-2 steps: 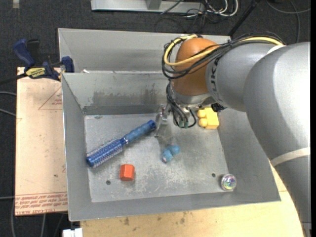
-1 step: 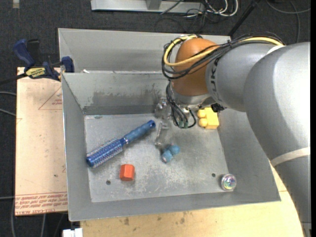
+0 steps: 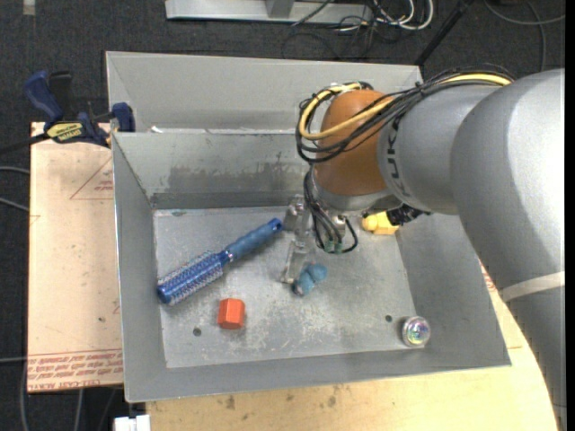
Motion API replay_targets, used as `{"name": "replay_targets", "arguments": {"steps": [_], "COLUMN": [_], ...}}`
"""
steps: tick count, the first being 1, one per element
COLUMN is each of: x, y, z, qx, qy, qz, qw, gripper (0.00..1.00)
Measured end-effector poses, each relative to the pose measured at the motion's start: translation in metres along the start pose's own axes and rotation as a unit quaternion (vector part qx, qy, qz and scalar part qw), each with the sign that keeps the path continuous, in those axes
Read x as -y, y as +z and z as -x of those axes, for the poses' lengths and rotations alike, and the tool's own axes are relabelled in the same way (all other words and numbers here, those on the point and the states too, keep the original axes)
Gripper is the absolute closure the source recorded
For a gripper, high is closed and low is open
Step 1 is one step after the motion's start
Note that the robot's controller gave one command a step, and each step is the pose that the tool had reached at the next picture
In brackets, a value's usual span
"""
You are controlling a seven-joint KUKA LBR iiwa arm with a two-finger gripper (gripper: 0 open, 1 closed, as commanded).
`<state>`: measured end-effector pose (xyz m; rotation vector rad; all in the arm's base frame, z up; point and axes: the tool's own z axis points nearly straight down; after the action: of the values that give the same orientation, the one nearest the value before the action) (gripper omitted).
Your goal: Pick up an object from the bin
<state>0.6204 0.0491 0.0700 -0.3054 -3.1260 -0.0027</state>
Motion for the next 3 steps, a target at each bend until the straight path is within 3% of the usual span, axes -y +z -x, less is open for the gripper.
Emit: {"name": "replay_targets", "arguments": {"steps": [1,2,3], "x": [0.0118,0.0114,0.0115], "y": [0.0002,-0.0007,-0.0001], "z": [-0.0315,-0.0303,-0.0306], "qx": [-0.0001,0.0011,0.0007], "qy": [0.012,0.012,0.012], "qz": [0.0,0.0,0.0], "qw": [0.9999,0.9999,0.9999], "gripper": [0.0,1.0,0.0]}}
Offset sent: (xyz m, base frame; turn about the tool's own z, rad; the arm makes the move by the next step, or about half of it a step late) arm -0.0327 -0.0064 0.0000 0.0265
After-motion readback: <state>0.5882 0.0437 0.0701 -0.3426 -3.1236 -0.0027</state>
